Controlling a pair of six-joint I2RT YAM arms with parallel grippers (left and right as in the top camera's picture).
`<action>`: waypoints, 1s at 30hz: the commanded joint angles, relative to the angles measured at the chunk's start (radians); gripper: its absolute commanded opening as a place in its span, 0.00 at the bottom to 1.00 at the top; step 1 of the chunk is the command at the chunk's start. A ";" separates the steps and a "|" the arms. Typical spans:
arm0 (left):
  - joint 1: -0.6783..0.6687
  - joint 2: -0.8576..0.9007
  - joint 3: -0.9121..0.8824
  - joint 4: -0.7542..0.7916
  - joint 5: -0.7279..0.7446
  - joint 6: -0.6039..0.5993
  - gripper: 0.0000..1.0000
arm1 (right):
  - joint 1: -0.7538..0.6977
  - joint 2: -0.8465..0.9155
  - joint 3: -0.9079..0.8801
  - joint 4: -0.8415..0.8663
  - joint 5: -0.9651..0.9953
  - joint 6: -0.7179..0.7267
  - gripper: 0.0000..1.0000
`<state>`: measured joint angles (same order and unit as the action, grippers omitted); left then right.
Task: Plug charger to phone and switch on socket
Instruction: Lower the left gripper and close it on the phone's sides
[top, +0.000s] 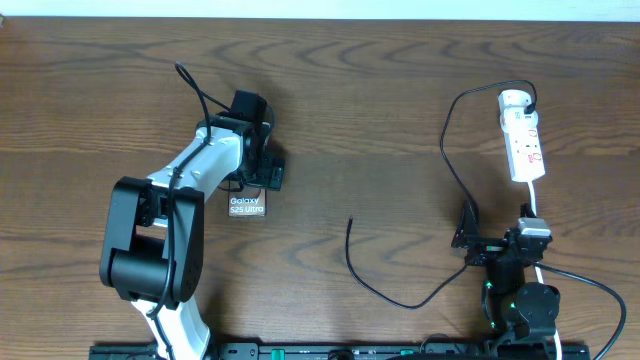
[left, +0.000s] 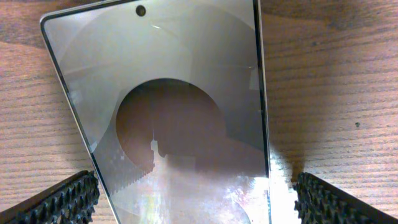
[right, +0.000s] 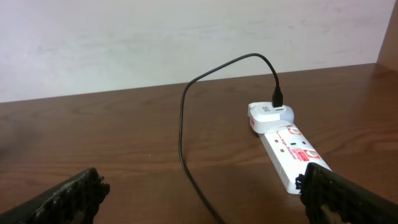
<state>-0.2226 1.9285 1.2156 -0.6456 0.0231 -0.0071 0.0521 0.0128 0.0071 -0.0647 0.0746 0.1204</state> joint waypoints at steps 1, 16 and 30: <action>0.003 0.014 -0.021 0.005 0.001 -0.029 1.00 | 0.008 -0.006 -0.002 -0.005 -0.005 -0.014 0.99; 0.003 0.014 -0.021 0.010 0.047 -0.032 1.00 | 0.008 -0.006 -0.002 -0.005 -0.005 -0.014 0.99; 0.003 0.014 -0.034 0.012 0.044 -0.032 1.00 | 0.008 -0.006 -0.002 -0.005 -0.005 -0.013 0.99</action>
<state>-0.2226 1.9285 1.1988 -0.6304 0.0540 -0.0269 0.0521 0.0128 0.0071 -0.0647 0.0746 0.1204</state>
